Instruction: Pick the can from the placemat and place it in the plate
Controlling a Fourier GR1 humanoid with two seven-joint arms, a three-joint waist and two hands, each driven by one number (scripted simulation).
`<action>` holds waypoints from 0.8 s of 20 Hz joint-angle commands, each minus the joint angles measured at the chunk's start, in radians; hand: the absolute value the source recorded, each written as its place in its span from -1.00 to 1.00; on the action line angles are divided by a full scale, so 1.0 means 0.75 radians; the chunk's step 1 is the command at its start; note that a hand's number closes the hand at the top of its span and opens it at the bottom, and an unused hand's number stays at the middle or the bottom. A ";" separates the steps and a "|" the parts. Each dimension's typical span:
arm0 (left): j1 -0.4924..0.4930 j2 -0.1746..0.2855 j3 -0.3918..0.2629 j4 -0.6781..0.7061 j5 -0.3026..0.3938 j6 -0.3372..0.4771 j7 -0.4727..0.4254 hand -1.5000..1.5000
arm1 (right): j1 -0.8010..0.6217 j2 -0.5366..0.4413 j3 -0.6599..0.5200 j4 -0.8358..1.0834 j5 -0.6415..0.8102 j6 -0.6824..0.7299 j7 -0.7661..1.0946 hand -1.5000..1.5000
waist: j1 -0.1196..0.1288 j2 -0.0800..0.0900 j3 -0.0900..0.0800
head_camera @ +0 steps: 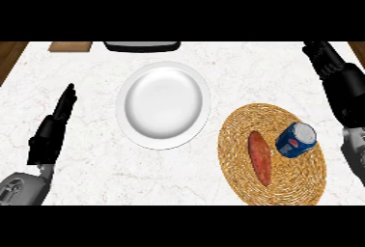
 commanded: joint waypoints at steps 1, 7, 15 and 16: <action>0.026 -0.021 -0.010 -0.015 -0.005 0.006 0.085 0.00 | 0.041 -0.015 0.010 -0.052 -0.163 0.233 0.018 1.00 | -0.001 -0.032 -0.002; 0.079 -0.131 -0.038 0.078 0.092 -0.001 0.181 0.00 | -0.221 -0.226 0.160 -0.215 -0.031 0.664 -0.146 1.00 | 0.072 -0.061 -0.024; 0.061 -0.205 -0.057 0.020 0.114 0.064 0.311 0.00 | 0.188 -0.074 0.120 0.190 -0.368 0.921 -0.590 -1.00 | 0.028 0.017 0.012; 0.074 -0.217 -0.080 0.009 0.098 0.079 0.324 0.00 | 0.195 -0.054 0.126 0.231 -0.406 0.993 -0.650 -1.00 | 0.043 0.010 0.011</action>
